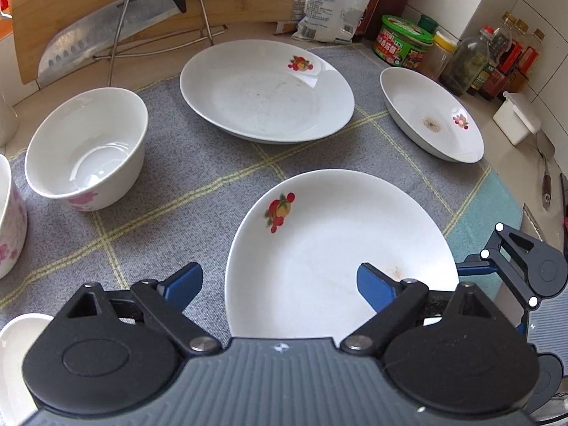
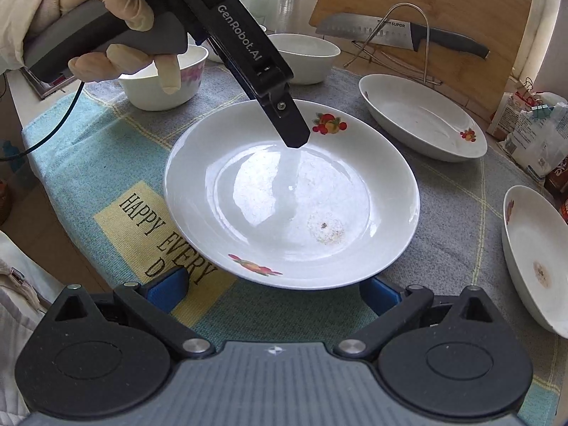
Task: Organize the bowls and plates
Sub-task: 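Close the left gripper on the rim of the large flower plate, then lift the flower plate with the left gripper toward the stained plate, then lower the flower plate into the stained plate with the left gripper, then set the flower plate flat on the stained plate and open the left gripper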
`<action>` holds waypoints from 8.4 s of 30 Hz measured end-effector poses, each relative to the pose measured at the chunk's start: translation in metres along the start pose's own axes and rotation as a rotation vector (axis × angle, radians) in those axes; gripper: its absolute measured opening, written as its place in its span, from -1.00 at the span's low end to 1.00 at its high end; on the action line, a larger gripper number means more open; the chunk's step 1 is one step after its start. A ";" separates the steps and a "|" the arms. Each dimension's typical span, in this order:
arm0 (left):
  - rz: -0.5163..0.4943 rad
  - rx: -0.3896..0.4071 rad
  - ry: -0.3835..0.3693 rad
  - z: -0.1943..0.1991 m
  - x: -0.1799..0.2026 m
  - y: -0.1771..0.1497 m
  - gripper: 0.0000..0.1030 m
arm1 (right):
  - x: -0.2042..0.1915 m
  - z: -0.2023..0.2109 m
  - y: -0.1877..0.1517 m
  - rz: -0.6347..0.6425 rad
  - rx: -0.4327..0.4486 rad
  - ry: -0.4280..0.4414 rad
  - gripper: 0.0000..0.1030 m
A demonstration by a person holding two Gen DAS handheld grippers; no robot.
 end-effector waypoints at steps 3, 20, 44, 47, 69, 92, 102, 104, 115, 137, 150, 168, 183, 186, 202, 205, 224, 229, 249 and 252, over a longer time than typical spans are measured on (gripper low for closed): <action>-0.001 -0.045 -0.041 -0.009 -0.001 0.001 0.73 | 0.001 -0.001 0.000 0.007 0.002 0.010 1.00; -0.085 -0.175 -0.126 -0.027 0.008 0.015 0.60 | 0.010 -0.010 0.001 -0.039 0.038 0.042 1.00; -0.170 -0.284 -0.192 -0.032 0.017 0.020 0.61 | 0.013 -0.016 0.005 -0.103 0.047 -0.018 1.00; -0.169 -0.285 -0.200 -0.034 0.018 0.020 0.67 | 0.012 -0.016 0.005 -0.107 0.045 -0.018 1.00; -0.162 -0.256 -0.192 -0.029 0.019 0.021 0.69 | 0.015 -0.006 0.009 -0.089 0.038 -0.012 1.00; -0.100 -0.208 -0.155 -0.026 0.052 0.055 0.68 | 0.061 0.014 0.004 -0.009 0.055 0.044 1.00; -0.080 -0.194 -0.137 -0.035 0.075 0.076 0.67 | 0.097 0.029 -0.004 0.000 0.081 0.073 1.00; -0.077 -0.193 -0.138 -0.037 0.080 0.080 0.66 | 0.104 0.032 -0.007 -0.001 0.085 0.075 1.00; -0.095 -0.181 -0.137 -0.049 0.106 0.108 0.64 | 0.137 0.046 -0.016 0.007 0.098 0.050 1.00; -0.166 -0.168 -0.163 -0.078 0.143 0.165 0.63 | 0.202 0.057 -0.027 -0.020 0.101 -0.024 1.00; -0.218 -0.192 -0.197 -0.105 0.168 0.183 0.63 | 0.231 0.058 -0.041 -0.070 0.078 -0.065 1.00; -0.275 -0.244 -0.228 -0.138 0.195 0.189 0.63 | 0.251 0.058 -0.066 -0.149 0.033 -0.114 1.00; -0.277 -0.252 -0.226 -0.151 0.195 0.191 0.63 | 0.255 0.058 -0.064 -0.175 0.015 -0.130 1.00; -0.274 -0.252 -0.223 -0.153 0.195 0.192 0.63 | 0.255 0.057 -0.064 -0.170 0.005 -0.148 1.00; -0.284 -0.270 -0.215 -0.162 0.193 0.192 0.62 | 0.258 0.058 -0.063 -0.201 -0.023 -0.159 1.00; -0.292 -0.274 -0.211 -0.163 0.194 0.192 0.62 | 0.258 0.058 -0.063 -0.201 -0.029 -0.163 1.00; -0.365 -0.315 -0.155 -0.164 0.198 0.192 0.62 | 0.258 0.062 -0.063 -0.202 -0.013 -0.156 1.00; -0.362 -0.323 -0.150 -0.161 0.195 0.191 0.62 | 0.257 0.063 -0.063 -0.203 -0.006 -0.153 1.00; -0.355 -0.312 -0.129 -0.150 0.189 0.190 0.63 | 0.258 0.064 -0.062 -0.194 -0.011 -0.160 1.00; -0.356 -0.308 -0.125 -0.147 0.188 0.190 0.63 | 0.257 0.065 -0.062 -0.188 -0.012 -0.164 1.00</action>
Point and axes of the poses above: each gripper's, at about its wrist camera, not at the fingertips, and z roughly against the way its jaws point, x to its right, y to its top, the point moved 9 cm from there along -z, roughly the way its jaws point, and after that the axes turned 1 degree about -z, right-handed, at the moved point
